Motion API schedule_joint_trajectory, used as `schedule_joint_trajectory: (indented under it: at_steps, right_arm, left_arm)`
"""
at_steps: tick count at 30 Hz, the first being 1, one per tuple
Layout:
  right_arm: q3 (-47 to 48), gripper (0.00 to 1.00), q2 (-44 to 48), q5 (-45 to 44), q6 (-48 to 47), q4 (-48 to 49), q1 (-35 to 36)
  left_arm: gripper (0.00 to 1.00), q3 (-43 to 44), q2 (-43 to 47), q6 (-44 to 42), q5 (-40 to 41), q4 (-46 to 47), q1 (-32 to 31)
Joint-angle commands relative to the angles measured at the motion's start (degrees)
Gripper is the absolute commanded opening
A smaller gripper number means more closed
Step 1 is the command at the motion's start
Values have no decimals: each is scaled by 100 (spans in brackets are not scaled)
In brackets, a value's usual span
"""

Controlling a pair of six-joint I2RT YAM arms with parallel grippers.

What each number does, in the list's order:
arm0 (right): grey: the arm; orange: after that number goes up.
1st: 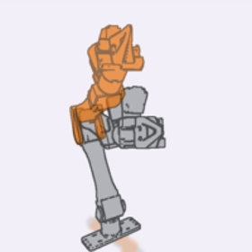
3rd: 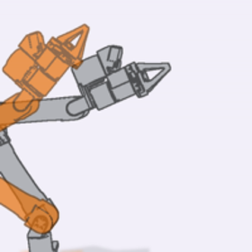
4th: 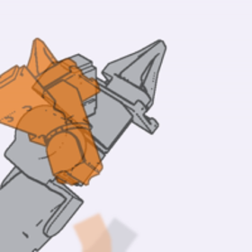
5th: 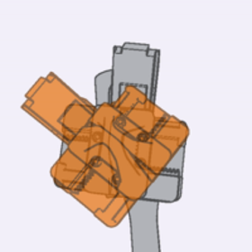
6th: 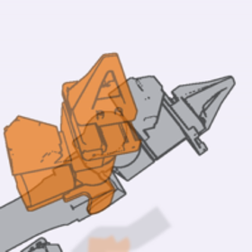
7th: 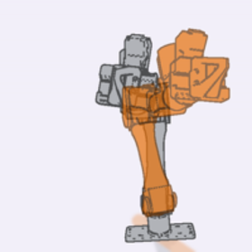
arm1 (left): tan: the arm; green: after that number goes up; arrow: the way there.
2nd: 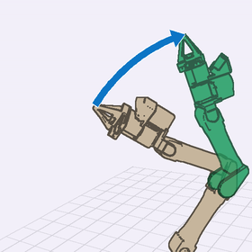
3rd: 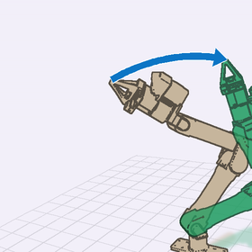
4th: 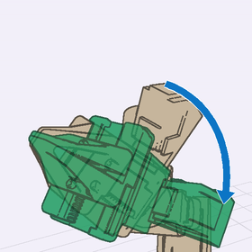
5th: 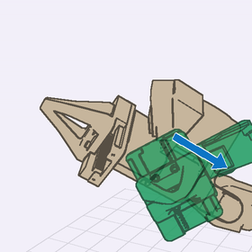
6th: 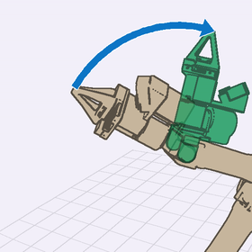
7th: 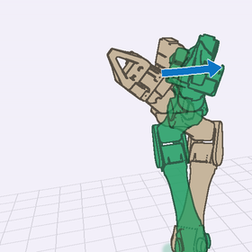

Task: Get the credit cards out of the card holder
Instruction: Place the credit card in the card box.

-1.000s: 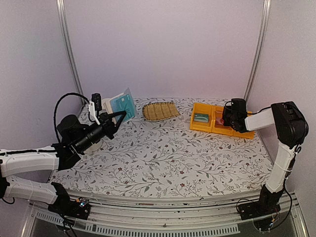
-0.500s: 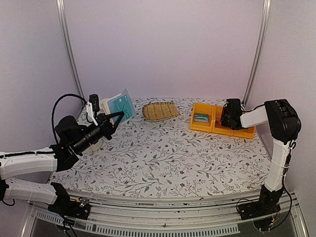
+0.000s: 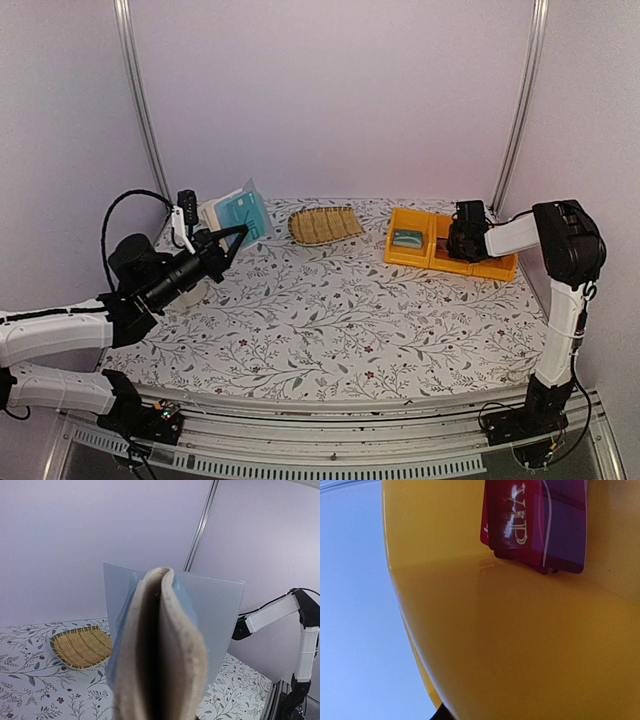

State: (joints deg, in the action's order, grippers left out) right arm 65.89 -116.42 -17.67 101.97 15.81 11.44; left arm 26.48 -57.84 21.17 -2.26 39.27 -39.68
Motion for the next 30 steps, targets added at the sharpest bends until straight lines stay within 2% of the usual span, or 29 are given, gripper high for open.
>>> schedule_joint_trajectory:
  at_steps: [1,10,16,21,25,30]
  right_arm:
    - [95,26,-156,121,47,-184,-46]
    - [26,38,252,378,-326,-166,-52]
    - [-34,46,450,726,-198,-290,-51]
    - [-26,66,469,1018,-185,-329,-79]
    - [-97,69,542,969,-232,-337,-127]
    - [-108,71,829,880,-719,-274,-151]
  left_arm:
    - [0,-22,133,-25,40,-30,81]
    - [0,-7,70,6,1,24,92]
    - [0,31,25,21,-47,65,92]
    - [0,37,43,19,-55,30,105]
    - [0,20,87,19,-41,24,101]
    - [0,0,128,19,-17,-5,102]
